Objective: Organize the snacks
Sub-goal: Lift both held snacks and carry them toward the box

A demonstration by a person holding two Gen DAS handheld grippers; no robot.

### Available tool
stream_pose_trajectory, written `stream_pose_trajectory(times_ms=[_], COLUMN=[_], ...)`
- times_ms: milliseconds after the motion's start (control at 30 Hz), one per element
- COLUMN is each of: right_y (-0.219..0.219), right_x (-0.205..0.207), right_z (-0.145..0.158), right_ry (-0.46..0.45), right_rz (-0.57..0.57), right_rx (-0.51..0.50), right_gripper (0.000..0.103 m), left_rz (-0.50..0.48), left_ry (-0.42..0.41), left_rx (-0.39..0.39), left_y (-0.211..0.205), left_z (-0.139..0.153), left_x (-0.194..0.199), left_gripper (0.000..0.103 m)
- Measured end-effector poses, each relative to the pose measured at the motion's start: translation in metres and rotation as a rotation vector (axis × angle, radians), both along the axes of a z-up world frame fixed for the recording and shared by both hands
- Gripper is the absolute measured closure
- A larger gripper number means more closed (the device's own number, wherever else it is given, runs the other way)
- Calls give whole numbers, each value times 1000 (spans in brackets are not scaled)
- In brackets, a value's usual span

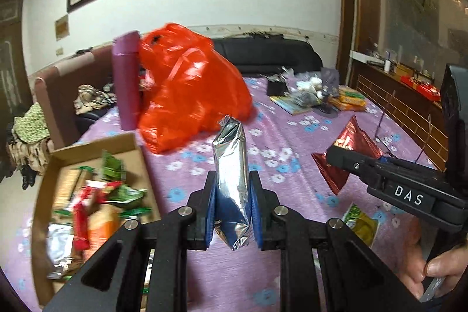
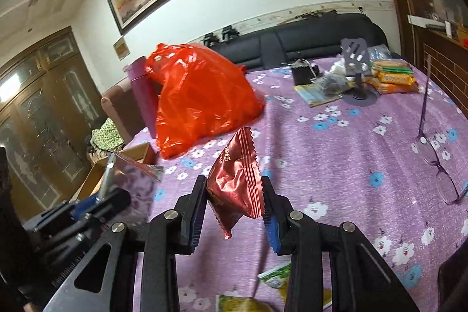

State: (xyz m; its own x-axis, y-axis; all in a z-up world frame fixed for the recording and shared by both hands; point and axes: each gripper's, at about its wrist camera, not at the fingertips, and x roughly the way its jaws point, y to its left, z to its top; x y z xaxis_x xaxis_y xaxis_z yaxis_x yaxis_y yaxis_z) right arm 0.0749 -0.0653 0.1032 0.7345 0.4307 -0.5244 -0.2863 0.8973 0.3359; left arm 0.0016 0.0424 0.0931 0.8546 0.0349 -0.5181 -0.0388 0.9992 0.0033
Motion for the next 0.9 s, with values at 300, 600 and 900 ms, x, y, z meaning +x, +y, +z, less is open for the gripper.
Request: stream_pose_trajectory(times_ms=[300,600,900], right_y=[57,138,207], right_x=[-15,-15,1], right_z=[2,0,-26], right_ry=[55,116,219], right_rz=[116,244,322], right_rx=[32,43,41], right_gripper=[64,64,64], left_rz=[104,229,243], left_ry=[-42,-22,3], left_rx=[-37,-155,-198], left_y=[67,160,181], left_z=[0,-18,-38], left_x=[-34,-65,-63], left_gripper=[83,83,83])
